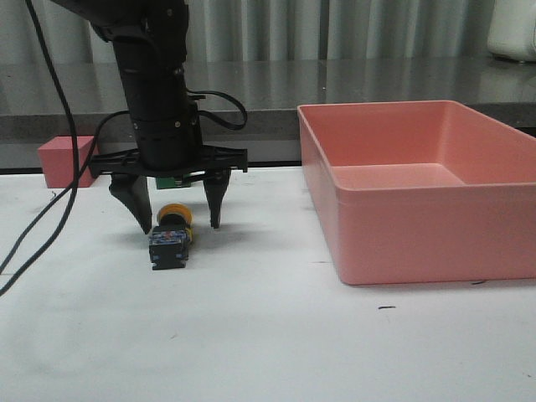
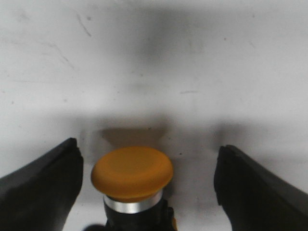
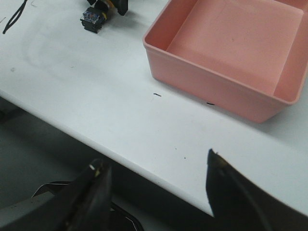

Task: Place and stand button with both arms
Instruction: 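Grasp the button with the left gripper and lift it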

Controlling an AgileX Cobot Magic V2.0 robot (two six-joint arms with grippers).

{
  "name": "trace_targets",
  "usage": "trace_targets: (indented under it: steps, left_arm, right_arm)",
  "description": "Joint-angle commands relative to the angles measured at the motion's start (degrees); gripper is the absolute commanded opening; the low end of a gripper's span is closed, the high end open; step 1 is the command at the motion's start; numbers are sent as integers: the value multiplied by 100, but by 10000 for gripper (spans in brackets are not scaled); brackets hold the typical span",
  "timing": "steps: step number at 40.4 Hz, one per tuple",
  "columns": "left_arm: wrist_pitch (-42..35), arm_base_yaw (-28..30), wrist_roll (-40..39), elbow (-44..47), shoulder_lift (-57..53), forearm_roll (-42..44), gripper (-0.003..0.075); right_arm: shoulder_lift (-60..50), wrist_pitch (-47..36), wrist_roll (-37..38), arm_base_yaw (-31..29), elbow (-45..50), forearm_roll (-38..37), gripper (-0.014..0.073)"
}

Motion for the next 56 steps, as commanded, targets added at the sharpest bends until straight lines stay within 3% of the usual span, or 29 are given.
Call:
trace_targets:
  steps: [1,11,18,35,46,56]
  left_arm:
    - [-105,-28,-67,-173,-308,-52,468]
    - [-86,-28,-57,-173,-308,-65,321]
    - [23,-28,-49,-173,-308,-65,281]
    - [162,-28,1012,-43,-1131,-54,204]
    - [-362,296,1797,1062,-2305,-212,186]
    - [-1662,1073,3301,2499,-3617,-1479,187]
  right_arm:
    - [30,-307,-41,-37,-140,76,456]
    - [30,-307,-41,-37,-140,76,456]
    - [30,-307,-41,-37,-140,76,456]
    - [30,-307,-41,-37,-140,76,456]
    - [30,-307,-41,-37,-140,76,456]
    - [30,-307,-41,-37,-140,76,456]
